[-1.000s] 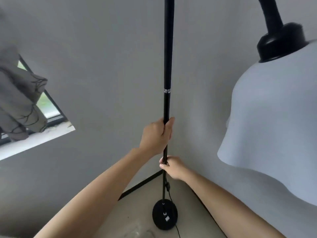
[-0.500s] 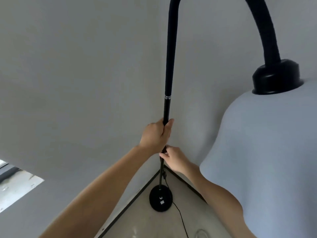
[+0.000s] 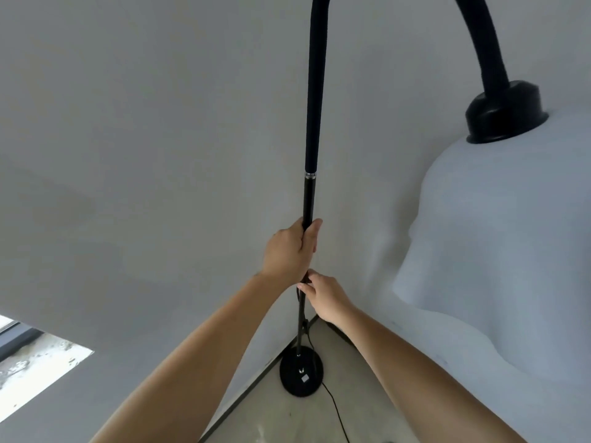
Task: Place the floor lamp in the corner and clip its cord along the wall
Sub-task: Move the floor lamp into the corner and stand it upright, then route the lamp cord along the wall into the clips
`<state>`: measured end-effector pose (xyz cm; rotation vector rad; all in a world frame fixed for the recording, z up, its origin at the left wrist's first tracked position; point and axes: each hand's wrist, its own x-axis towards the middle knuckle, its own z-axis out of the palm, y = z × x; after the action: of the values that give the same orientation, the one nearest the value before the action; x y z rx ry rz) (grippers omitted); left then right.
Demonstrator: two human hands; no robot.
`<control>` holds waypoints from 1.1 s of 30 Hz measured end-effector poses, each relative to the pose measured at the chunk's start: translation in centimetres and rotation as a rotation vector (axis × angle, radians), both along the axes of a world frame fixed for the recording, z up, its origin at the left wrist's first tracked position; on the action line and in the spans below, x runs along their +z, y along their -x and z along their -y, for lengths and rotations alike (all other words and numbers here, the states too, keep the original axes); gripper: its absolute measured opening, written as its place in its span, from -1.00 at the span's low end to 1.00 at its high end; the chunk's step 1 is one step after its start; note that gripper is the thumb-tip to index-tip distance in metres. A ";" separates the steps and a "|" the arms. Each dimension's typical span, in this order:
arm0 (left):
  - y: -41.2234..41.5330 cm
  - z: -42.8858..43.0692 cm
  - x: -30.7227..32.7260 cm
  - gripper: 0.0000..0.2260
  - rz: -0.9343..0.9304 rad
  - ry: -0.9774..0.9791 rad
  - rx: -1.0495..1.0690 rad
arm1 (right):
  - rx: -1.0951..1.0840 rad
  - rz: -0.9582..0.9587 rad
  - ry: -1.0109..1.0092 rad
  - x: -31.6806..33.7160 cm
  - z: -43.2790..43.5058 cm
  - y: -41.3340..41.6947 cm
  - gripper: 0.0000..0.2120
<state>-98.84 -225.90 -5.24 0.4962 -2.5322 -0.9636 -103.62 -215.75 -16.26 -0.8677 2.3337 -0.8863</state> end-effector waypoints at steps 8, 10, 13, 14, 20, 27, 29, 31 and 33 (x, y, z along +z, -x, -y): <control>-0.3 -0.5 -1.3 -0.64 -0.026 -0.132 -0.016 | 0.035 0.033 -0.129 -1.0 -2.3 -0.6 -0.59; -1.0 -0.2 -2.0 -0.63 -0.023 -0.096 -0.068 | 0.039 0.037 -0.139 -1.2 -3.6 -0.9 -0.55; -2.1 0.5 -4.0 -0.61 -0.008 -0.016 -0.109 | 0.012 0.019 -0.133 -1.3 -5.0 -1.5 -0.54; -2.4 0.7 -4.8 -0.63 0.001 -0.005 -0.115 | 0.001 0.012 -0.138 -1.3 -5.4 -1.8 -0.54; -4.5 0.3 -9.2 -0.80 0.165 -0.117 -0.159 | -0.009 -0.026 -0.249 -1.8 -9.1 -4.1 -0.53; -5.7 -1.5 -9.4 -0.79 0.348 -0.094 -0.088 | -0.009 -0.037 -0.251 -0.5 -13.1 -6.2 -0.56; -5.8 -1.6 -9.1 -0.79 0.414 0.003 -0.045 | -0.005 -0.053 -0.224 0.5 -13.9 -6.1 -0.57; -6.5 -2.6 -8.1 -0.79 0.460 0.067 0.020 | 0.005 -0.055 -0.184 1.8 -15.5 -6.2 -0.57; -7.2 -2.3 -8.1 -0.82 0.481 0.077 0.057 | -0.001 -0.029 -0.162 2.4 -15.4 -6.7 -0.58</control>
<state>-91.62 -223.62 -13.29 0.8587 -2.9410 -0.7943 -96.93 -200.30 -13.88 -0.8170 2.3919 -0.6773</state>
